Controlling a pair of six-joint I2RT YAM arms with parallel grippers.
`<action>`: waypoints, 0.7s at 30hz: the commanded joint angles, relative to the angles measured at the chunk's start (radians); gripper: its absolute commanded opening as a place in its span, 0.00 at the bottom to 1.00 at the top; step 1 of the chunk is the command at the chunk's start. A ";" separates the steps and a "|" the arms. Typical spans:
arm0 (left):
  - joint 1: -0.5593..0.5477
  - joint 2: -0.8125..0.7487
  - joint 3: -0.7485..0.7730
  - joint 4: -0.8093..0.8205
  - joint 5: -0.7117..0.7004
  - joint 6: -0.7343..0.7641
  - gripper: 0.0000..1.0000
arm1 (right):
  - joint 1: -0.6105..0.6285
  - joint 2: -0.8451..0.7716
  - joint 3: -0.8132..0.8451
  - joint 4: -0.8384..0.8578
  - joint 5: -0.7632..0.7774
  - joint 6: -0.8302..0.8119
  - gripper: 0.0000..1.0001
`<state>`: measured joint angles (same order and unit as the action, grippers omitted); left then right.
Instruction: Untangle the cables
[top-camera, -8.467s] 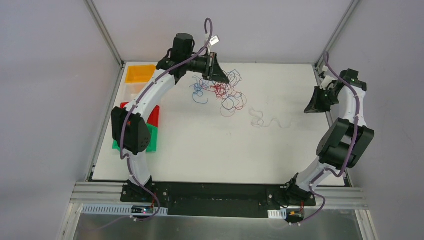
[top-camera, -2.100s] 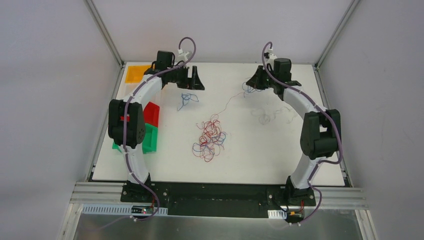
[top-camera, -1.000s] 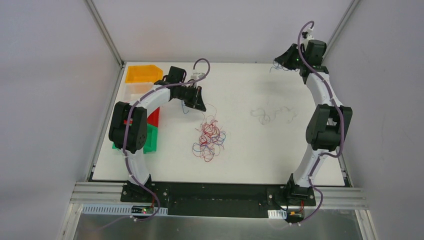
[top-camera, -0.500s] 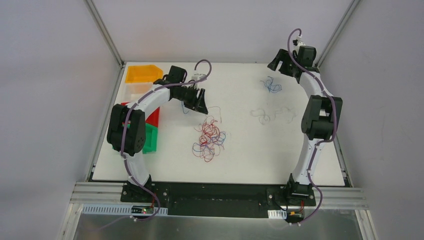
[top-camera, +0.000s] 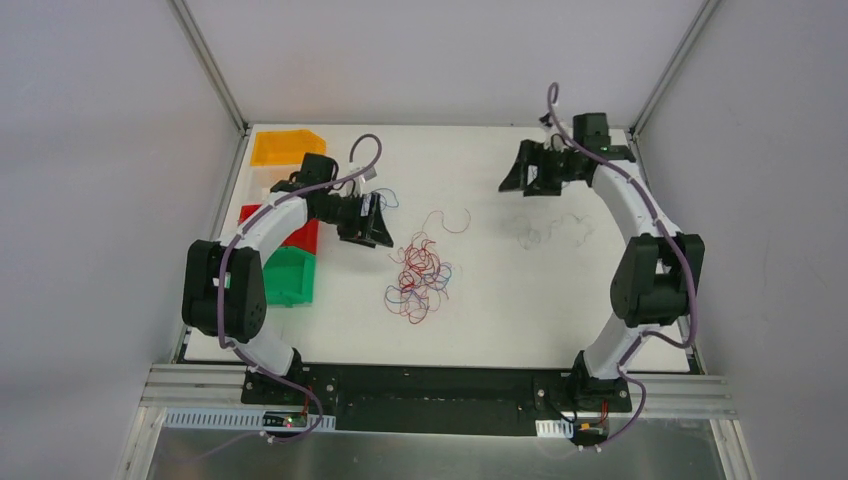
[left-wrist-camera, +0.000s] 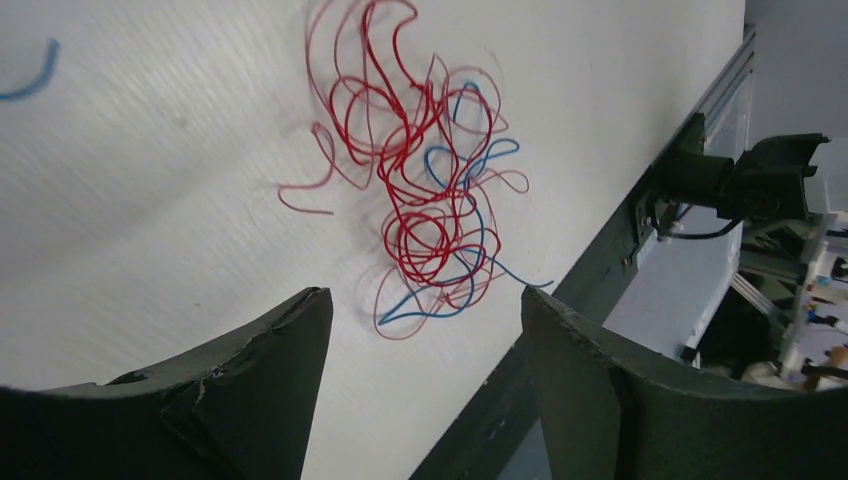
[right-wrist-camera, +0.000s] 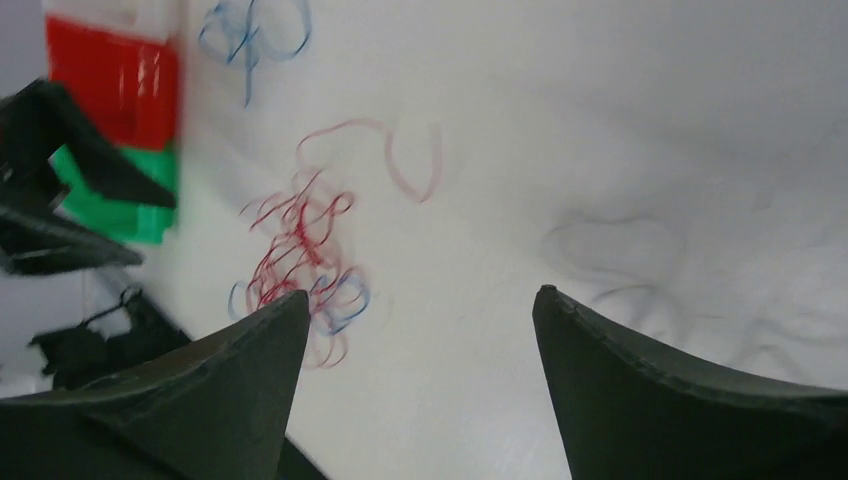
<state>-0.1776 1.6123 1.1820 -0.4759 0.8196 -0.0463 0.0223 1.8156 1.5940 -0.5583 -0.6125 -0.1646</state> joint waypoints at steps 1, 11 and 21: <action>-0.023 -0.025 -0.125 0.008 0.074 -0.061 0.70 | 0.170 -0.114 -0.213 -0.084 -0.144 0.014 0.84; -0.123 0.024 -0.260 0.077 0.070 -0.017 0.71 | 0.496 -0.002 -0.385 0.188 -0.041 0.162 0.83; -0.161 0.071 -0.277 0.130 0.049 -0.061 0.43 | 0.592 0.142 -0.336 0.236 0.036 0.201 0.55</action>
<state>-0.3393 1.6901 0.9115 -0.3691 0.8589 -0.0963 0.6083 1.9343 1.2377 -0.3458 -0.6266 0.0216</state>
